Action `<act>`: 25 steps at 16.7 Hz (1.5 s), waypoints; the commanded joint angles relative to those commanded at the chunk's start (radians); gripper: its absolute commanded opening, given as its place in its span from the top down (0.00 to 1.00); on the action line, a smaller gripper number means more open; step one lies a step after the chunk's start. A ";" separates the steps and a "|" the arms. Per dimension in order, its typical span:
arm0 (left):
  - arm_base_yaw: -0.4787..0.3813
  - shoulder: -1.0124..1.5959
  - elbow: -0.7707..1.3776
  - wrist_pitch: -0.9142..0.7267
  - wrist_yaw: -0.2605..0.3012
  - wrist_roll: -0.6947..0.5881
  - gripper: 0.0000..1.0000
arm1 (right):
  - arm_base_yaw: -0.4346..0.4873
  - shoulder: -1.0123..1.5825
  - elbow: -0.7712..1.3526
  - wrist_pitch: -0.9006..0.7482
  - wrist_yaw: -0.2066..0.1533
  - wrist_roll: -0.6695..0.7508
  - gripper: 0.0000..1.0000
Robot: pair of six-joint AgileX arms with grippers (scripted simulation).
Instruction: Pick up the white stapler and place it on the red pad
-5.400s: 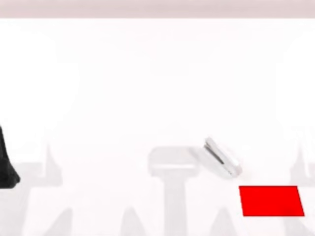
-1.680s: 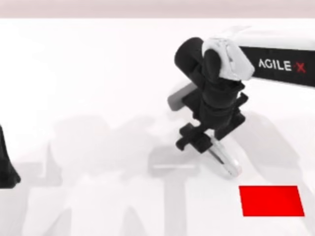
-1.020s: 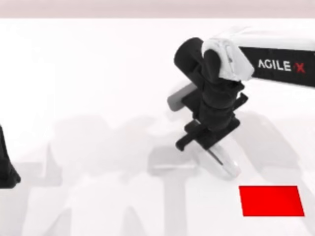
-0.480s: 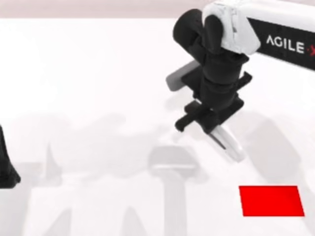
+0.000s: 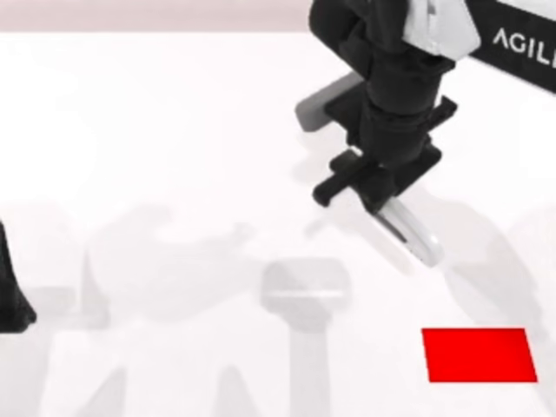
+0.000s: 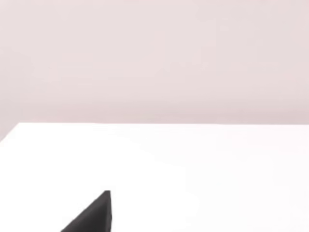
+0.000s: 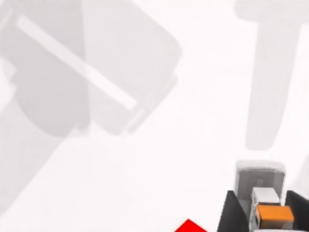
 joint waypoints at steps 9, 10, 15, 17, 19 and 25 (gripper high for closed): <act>0.000 0.000 0.000 0.000 0.000 0.000 0.00 | -0.041 -0.191 -0.130 0.082 -0.005 0.373 1.00; 0.000 0.000 0.000 0.000 0.000 0.000 0.00 | -0.052 -0.228 -0.164 0.096 -0.005 0.465 1.00; 0.000 0.000 0.000 0.000 0.000 0.000 0.00 | -0.118 -0.412 -0.388 0.145 -0.002 1.007 1.00; 0.000 0.000 0.000 0.000 0.000 0.000 0.00 | -0.147 -0.480 -0.492 0.157 0.002 1.230 1.00; 0.000 0.000 0.000 0.000 0.000 0.000 0.00 | -0.175 -0.545 -0.596 0.167 0.007 1.431 1.00; 0.000 0.000 0.000 0.000 0.000 0.000 0.00 | -0.248 -0.706 -0.841 0.201 0.019 1.849 1.00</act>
